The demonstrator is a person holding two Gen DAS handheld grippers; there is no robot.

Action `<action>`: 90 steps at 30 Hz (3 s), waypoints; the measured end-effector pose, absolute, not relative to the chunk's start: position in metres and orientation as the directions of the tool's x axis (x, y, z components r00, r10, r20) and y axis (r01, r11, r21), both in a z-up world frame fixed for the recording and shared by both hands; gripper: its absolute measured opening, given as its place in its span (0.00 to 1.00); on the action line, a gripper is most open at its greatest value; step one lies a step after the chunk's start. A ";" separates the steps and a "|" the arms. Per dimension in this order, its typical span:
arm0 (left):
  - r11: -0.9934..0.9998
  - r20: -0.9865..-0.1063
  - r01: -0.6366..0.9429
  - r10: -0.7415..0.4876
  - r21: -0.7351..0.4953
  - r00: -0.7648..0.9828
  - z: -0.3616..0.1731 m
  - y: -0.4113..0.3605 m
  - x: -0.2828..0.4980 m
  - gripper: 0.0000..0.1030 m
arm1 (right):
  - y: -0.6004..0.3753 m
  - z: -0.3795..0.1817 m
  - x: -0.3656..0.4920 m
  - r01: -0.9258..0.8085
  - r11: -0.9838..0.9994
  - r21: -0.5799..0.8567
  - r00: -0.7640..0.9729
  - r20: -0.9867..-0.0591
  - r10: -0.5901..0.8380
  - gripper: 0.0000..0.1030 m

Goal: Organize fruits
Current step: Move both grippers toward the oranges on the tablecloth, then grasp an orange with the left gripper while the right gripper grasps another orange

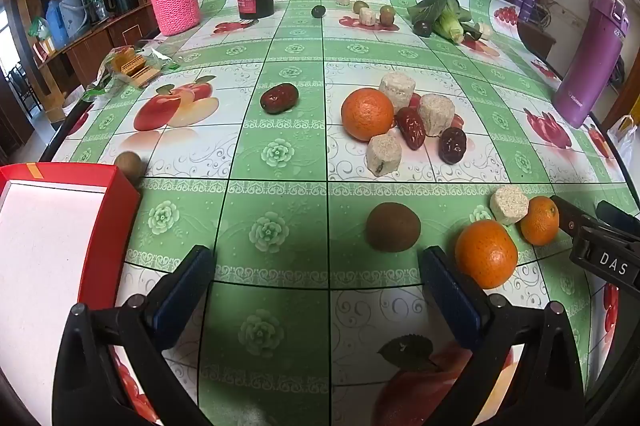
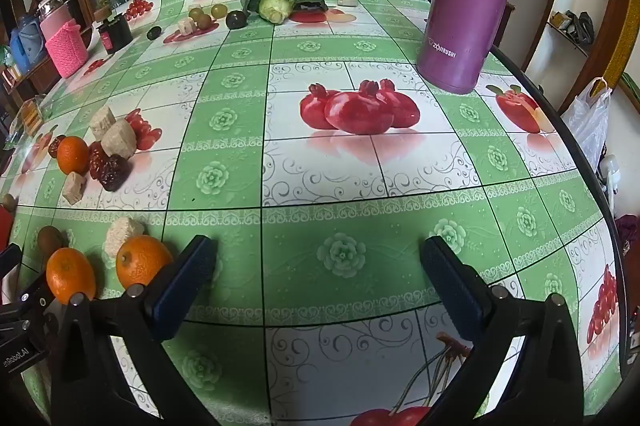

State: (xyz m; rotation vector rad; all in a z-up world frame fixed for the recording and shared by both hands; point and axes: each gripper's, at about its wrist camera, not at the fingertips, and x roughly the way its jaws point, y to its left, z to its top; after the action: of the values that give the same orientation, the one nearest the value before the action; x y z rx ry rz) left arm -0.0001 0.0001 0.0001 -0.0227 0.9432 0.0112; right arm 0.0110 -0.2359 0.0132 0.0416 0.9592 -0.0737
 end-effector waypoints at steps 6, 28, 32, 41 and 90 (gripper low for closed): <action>1.000 -0.810 -0.019 -0.001 -0.015 0.587 0.000 0.000 0.000 1.00 | -0.236 0.013 0.011 0.081 0.997 0.002 0.572 -0.819 -0.045 1.00; 0.970 -0.610 -0.120 0.225 0.210 0.759 0.079 0.035 -0.095 0.98 | -0.238 0.058 -0.039 -0.080 0.978 0.195 0.736 -0.649 0.190 1.00; 0.968 -0.627 -0.144 0.242 0.204 0.740 0.073 0.054 -0.108 0.98 | -0.216 0.054 -0.046 -0.149 0.975 0.167 0.721 -0.657 0.223 1.00; 0.989 -0.684 -0.090 0.147 0.119 0.715 0.064 0.051 -0.113 0.98 | -0.192 0.027 -0.017 -0.193 0.970 0.148 0.604 -0.761 0.237 0.83; 0.979 -0.716 0.192 -0.185 -0.072 0.674 0.076 -0.028 -0.064 0.01 | -0.251 0.056 -0.024 -0.060 0.917 0.394 0.765 -0.572 0.296 0.32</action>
State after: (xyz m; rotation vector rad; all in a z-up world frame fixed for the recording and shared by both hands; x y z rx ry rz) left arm -0.0635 -0.0278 0.0763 0.0099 0.8040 -0.2119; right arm -0.0244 -0.2510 0.0564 0.3678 0.6759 0.1985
